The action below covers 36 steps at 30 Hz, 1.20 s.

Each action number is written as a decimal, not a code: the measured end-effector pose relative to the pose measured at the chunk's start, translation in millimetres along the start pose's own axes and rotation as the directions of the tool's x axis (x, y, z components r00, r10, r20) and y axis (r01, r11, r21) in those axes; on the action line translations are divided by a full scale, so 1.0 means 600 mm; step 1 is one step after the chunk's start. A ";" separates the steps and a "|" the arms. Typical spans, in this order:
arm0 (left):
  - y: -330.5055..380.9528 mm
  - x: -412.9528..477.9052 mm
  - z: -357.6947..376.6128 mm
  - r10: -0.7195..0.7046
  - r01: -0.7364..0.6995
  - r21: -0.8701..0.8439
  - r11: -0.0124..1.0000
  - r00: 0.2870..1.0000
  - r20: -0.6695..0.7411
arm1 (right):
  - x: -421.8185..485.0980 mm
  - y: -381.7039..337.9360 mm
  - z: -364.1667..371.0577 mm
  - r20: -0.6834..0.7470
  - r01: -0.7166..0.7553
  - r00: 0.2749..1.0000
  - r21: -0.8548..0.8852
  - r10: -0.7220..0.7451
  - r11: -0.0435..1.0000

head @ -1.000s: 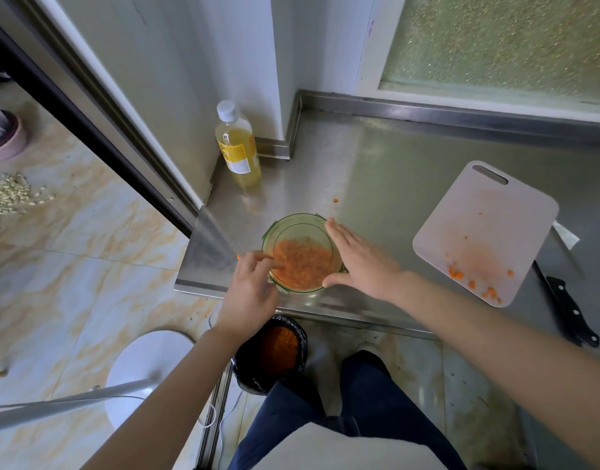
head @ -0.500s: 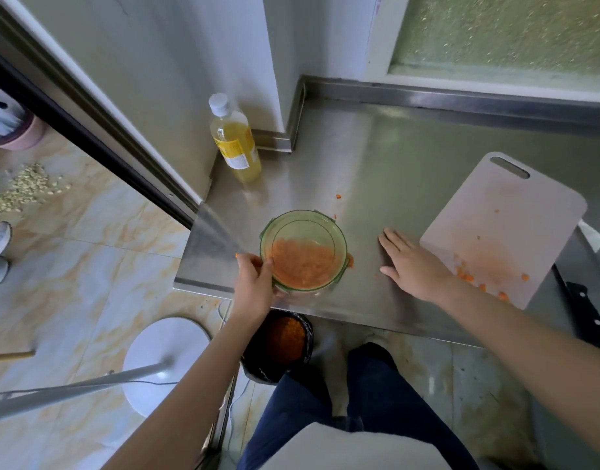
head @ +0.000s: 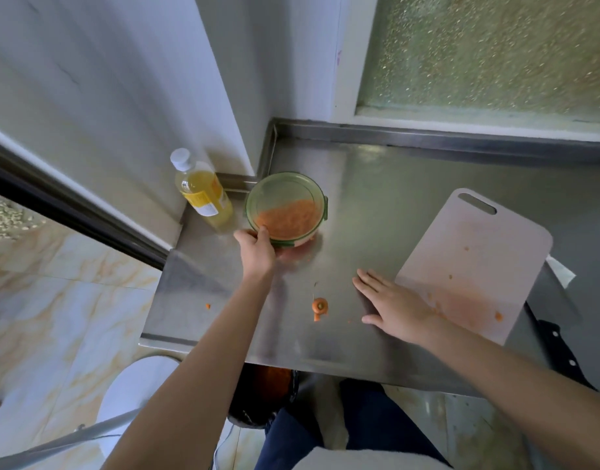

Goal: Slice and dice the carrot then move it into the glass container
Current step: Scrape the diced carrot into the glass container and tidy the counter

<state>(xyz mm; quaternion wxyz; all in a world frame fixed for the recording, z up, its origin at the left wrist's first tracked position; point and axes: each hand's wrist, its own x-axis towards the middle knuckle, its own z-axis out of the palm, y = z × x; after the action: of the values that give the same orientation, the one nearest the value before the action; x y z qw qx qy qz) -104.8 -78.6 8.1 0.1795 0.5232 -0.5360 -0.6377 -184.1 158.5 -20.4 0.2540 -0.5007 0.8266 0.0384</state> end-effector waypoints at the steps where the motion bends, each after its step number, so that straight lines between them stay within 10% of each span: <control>1: 0.003 0.006 0.011 -0.003 0.003 0.002 1.000 1.000 -0.001 | 0.000 0.002 -0.001 0.011 0.009 1.000 0.002 -0.009 1.000; 13: 0.032 0.043 0.118 -0.045 0.038 0.087 0.995 0.996 0.077 | 0.000 0.009 -0.012 0.031 0.043 0.999 0.030 -0.044 0.999; 22: 0.009 0.001 0.099 0.209 -0.232 0.383 0.894 0.973 0.101 | -0.002 0.011 -0.010 0.046 0.037 0.998 0.037 -0.039 0.999; 27: -0.049 -0.064 0.091 0.424 -0.655 0.534 0.534 0.755 0.500 | -0.006 0.018 -0.003 0.004 0.047 0.999 0.076 -0.047 0.996; 31: -0.086 -0.092 0.101 0.125 -0.847 0.472 0.243 0.510 0.851 | -0.048 0.052 0.011 -0.256 0.005 0.965 0.209 0.050 0.978; 36: -0.090 -0.114 0.143 -0.075 -0.944 0.327 0.034 0.324 0.943 | -0.127 0.174 0.015 -0.382 -0.212 0.845 0.403 0.374 0.891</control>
<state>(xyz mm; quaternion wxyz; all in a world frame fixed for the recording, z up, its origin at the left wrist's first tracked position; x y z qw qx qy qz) -134.0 37.4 -16.7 -0.1936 -0.0819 -0.9541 -0.2132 -241.0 274.7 -13.4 0.1309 -0.3092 0.9236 -0.1848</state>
